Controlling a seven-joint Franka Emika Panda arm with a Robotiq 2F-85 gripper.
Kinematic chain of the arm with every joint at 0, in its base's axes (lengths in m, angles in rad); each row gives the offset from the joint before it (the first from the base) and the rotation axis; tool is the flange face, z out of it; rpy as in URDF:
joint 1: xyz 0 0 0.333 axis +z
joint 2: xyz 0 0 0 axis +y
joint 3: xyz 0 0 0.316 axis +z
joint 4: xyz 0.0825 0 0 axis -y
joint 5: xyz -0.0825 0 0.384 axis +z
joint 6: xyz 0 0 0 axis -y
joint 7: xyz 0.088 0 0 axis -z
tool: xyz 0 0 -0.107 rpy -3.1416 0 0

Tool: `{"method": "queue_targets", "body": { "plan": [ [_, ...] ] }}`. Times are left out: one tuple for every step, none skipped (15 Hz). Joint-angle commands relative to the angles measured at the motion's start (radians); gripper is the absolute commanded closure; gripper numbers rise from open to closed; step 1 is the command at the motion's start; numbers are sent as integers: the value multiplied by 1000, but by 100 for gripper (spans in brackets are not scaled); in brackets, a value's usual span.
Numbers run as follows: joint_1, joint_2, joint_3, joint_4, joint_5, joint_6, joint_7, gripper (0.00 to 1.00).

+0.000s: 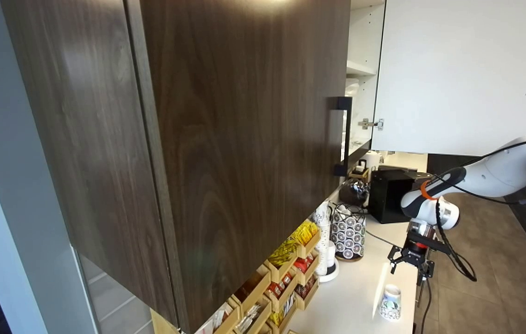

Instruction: Put the cup upright in the cabinet

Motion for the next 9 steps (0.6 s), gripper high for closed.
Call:
{"method": "queue_targets", "body": {
  "plan": [
    [-36,128,24,78,108,-19,-61,0],
    [-42,152,26,93,129,-25,-68,0],
    [-48,175,26,107,139,-34,-68,0],
    [-53,194,24,120,148,-37,-61,0],
    [-59,212,24,134,157,-41,-62,0],
    [-65,230,24,147,165,-50,-58,0],
    [-72,246,25,162,170,-65,-60,0],
    [-79,260,25,174,177,-78,-63,0],
    [-85,274,25,187,182,-91,-62,0]
  ]
}}
